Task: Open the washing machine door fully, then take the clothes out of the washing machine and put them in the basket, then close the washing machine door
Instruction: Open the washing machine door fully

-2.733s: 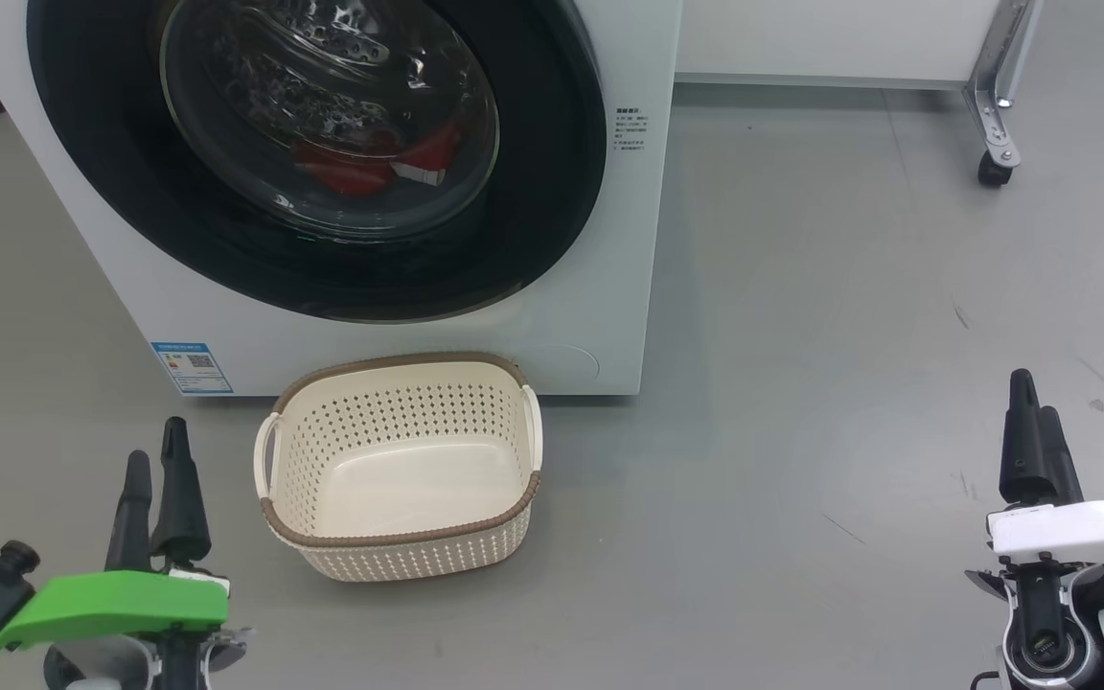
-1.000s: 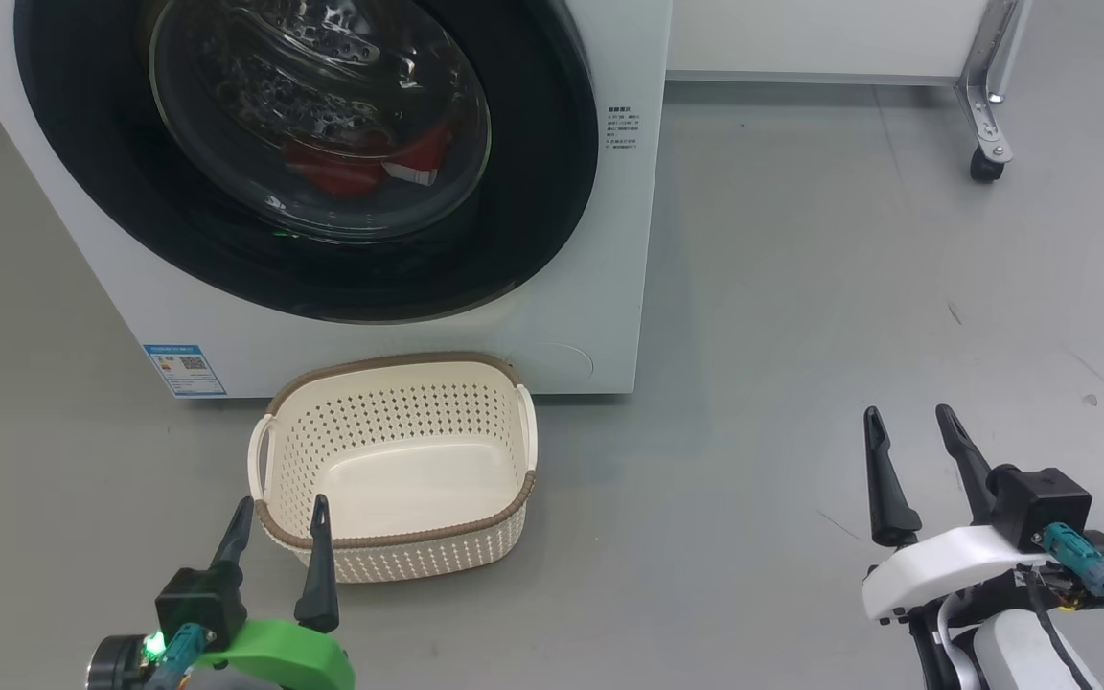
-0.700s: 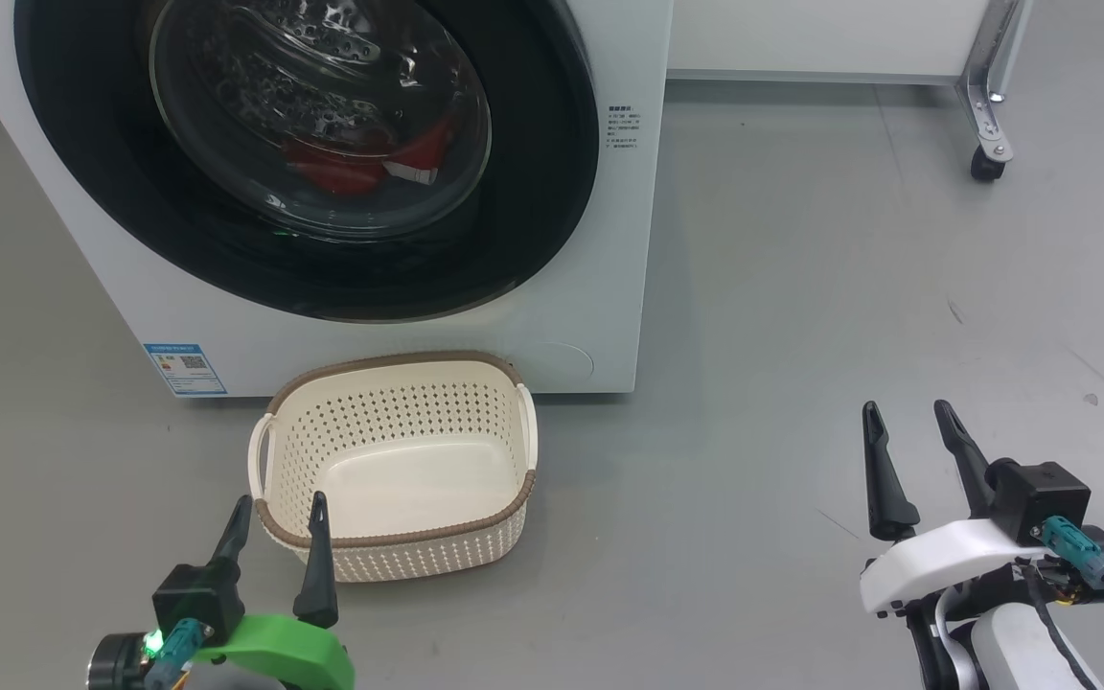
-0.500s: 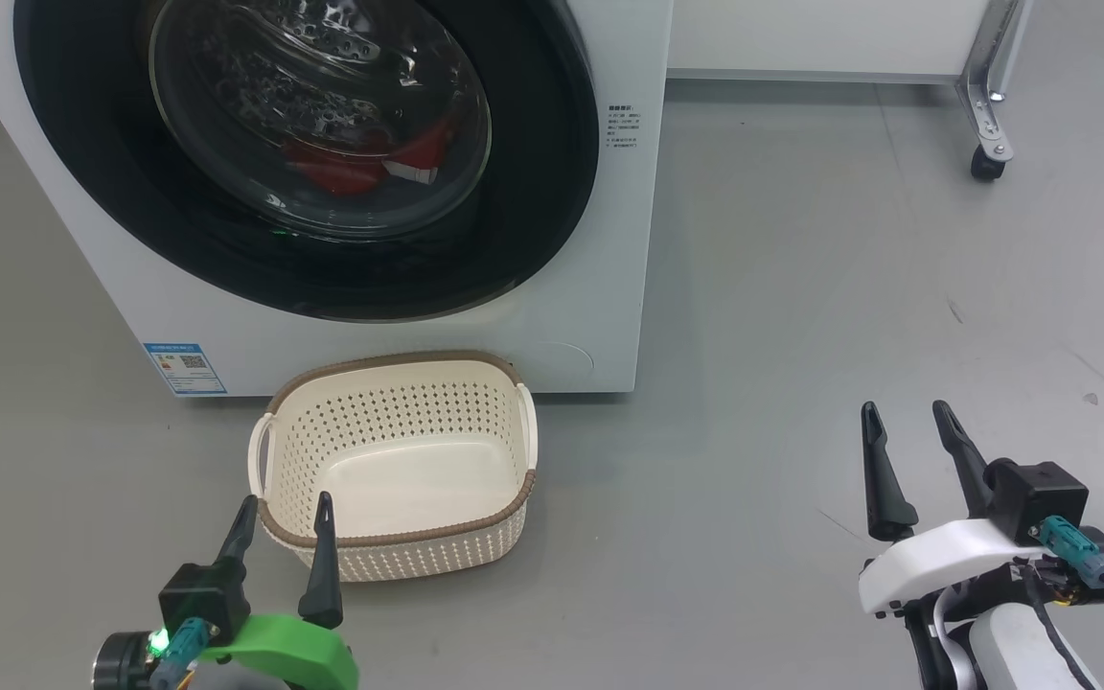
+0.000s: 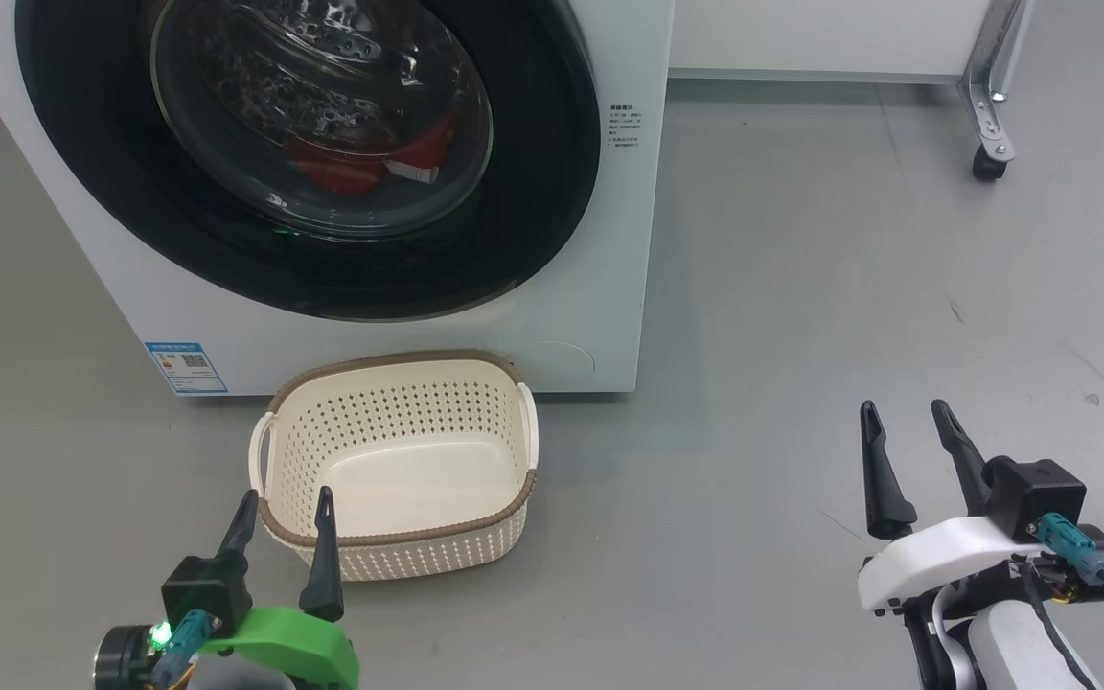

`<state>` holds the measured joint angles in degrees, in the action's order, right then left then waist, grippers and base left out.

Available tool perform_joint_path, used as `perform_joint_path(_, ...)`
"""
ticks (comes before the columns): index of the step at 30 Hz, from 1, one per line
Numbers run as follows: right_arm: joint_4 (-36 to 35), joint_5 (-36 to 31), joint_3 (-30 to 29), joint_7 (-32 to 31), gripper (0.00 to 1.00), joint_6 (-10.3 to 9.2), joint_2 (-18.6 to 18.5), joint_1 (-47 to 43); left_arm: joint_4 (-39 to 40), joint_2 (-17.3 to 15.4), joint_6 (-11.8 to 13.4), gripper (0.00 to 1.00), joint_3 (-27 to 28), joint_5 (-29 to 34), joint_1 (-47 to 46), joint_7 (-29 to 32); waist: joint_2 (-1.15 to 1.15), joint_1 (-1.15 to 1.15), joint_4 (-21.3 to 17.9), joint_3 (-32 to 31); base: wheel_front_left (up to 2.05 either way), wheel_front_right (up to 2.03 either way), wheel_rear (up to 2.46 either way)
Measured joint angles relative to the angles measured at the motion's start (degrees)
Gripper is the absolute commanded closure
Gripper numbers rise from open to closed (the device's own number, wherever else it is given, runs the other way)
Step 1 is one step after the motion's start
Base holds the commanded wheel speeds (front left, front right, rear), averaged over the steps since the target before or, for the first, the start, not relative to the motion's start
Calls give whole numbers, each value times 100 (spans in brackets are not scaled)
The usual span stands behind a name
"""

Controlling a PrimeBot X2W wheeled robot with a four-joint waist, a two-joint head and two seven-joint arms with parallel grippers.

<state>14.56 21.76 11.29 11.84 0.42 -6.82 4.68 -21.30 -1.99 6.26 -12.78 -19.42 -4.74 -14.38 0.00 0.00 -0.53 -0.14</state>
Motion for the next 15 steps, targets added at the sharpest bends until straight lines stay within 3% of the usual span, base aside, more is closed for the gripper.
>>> perform_joint_path(15, 40, -1, 8, 9, 0, 0, -5, 55, 14, 0, 8, 0, -26, -1, -27, 0, 0, 0, 15, 39, 0, 0, 0)
